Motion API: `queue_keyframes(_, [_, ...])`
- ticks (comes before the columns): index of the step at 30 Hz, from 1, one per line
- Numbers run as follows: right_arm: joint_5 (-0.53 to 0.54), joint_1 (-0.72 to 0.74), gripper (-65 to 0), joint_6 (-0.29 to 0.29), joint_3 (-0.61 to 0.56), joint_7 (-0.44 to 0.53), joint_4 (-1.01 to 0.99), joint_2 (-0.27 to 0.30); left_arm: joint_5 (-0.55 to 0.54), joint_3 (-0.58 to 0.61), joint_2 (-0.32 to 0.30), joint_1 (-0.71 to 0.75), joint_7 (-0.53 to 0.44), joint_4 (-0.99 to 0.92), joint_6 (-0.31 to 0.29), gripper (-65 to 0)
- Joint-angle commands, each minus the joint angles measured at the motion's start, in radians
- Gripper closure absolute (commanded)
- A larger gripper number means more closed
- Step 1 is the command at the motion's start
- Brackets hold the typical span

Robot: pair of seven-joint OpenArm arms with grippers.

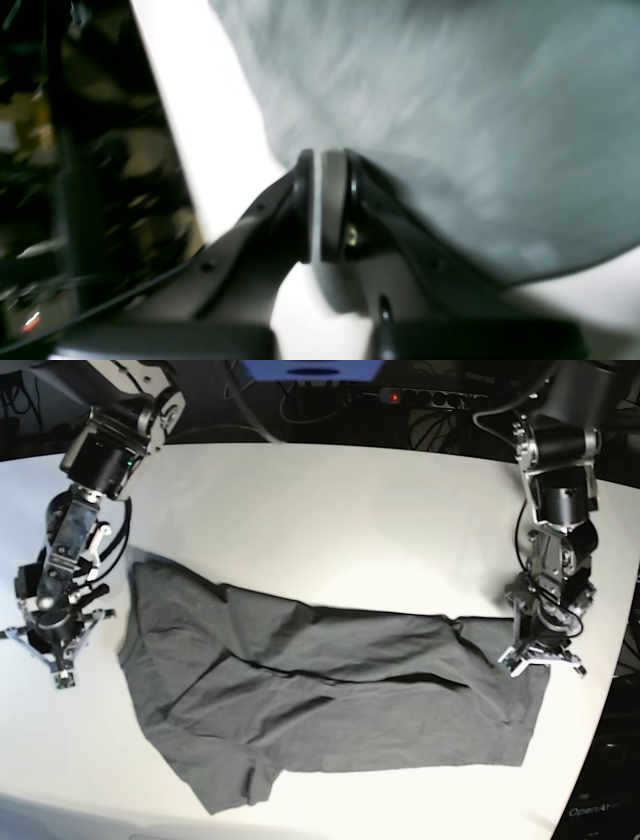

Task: Fold the T-shirt properly
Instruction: 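Release the shoulder with the right gripper and lift it away, then lower the right gripper onto the shirt's folded corner and grasp it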

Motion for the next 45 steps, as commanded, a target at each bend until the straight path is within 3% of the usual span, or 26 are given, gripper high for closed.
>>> queue_keyframes(1, [0.008, 0.019, -11.3, -0.006, 0.019, 0.003, 0.016, -0.002, -0.001, -0.002, -0.028, -0.024, -0.006, -0.006, 0.013, -2.5])
queue_keyframes(5, [0.009, 0.019, -11.3, 0.017, 0.083, -0.015, 0.016, -0.048, -0.002, -0.003, -0.028, -0.024, -0.040, 0.002, 0.013, -2.5])
queue_keyframes(9, [0.011, 0.025, -11.3, 0.163, 0.155, -0.015, 0.016, -0.092, -0.004, -0.053, -0.018, -0.005, -0.036, 0.066, 0.013, -2.5])
queue_keyframes(12, [0.011, 0.028, -11.3, 0.163, 0.223, -0.015, 0.016, -0.115, 0.002, -0.102, 0.002, 0.042, -0.039, 0.126, 0.004, -2.5])
queue_keyframes(16, [0.011, 0.030, -10.7, 0.163, 0.273, -0.011, 0.027, -0.112, -0.002, -0.106, 0.014, 0.130, -0.031, 0.200, -0.068, -2.5])
queue_keyframes(20, [0.011, 0.030, -10.6, 0.163, 0.307, -0.017, 0.141, -0.121, 0.006, -0.146, 0.032, 0.174, -0.029, 0.235, -0.073, -2.5])
queue_keyframes(24, [0.011, 0.008, -4.6, 0.163, 0.310, -0.017, 0.288, -0.187, 0.007, -0.195, 0.068, 0.177, -0.029, 0.247, -0.079, -2.5])
queue_keyframes(27, [0.011, -0.007, -0.4, 0.163, 0.298, -0.017, 0.323, -0.219, 0.006, -0.198, 0.069, 0.170, -0.031, 0.243, -0.079, -2.5])
queue_keyframes(31, [0.017, -0.056, -0.3, 0.163, 0.229, -0.017, 0.314, -0.219, 0.006, -0.195, 0.063, 0.168, -0.037, 0.241, -0.079, -2.5])
queue_keyframes(35, [0.100, -0.094, -0.3, 0.163, 0.138, -0.017, 0.291, -0.219, 0.006, -0.192, 0.063, 0.167, -0.039, 0.243, -0.080, -2.5])
queue_keyframes(45, [0.105, -0.101, -0.3, 0.163, -0.064, -0.017, 0.171, -0.219, 0.006, -0.192, 0.066, 0.168, -0.040, 0.241, -0.080, -2.5])
